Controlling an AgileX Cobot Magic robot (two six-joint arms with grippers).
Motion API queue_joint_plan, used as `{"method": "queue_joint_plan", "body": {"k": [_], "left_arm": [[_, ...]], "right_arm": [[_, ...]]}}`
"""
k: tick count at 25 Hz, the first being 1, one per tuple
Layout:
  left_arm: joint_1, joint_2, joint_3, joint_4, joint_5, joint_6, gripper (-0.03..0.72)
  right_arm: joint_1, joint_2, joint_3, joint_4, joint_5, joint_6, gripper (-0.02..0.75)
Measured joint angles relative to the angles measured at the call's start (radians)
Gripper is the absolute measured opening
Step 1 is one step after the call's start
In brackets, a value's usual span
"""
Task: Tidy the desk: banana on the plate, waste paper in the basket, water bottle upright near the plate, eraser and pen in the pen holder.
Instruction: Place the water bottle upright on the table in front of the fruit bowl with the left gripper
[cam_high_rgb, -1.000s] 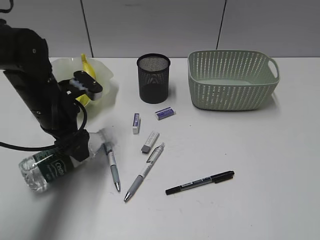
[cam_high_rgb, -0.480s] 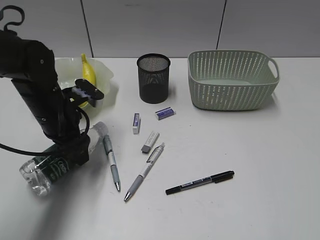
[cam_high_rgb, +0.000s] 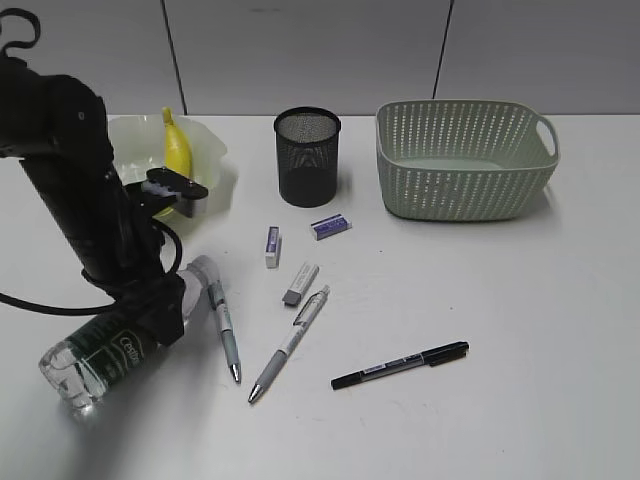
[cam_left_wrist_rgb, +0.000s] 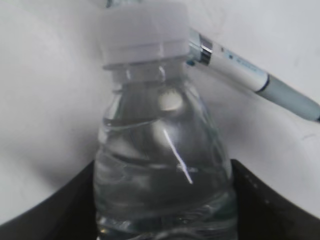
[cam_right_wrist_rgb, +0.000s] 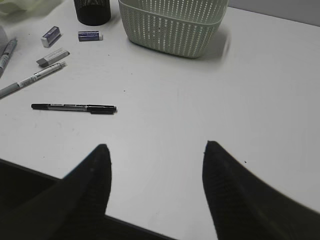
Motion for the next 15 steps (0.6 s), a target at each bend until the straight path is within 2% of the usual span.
{"method": "queue_joint_plan", "body": {"k": [8,11,15], "left_arm": [[0.0,-0.213,0.026,-0.053,-0.012,0.0,0.507],[0.0,-0.339,0.126,-0.072,-0.123,0.0,0.507],[0.0,-0.514,0.335,-0.133,-0.363,0.0,0.507]], "right_arm": [[0.0,0.0,0.0,0.0,0.0,0.0,0.464],[0.0,0.0,0.0,0.0,0.0,0.0,0.464],[0.0,0.0,0.0,0.0,-0.001,0.0,0.464]]}}
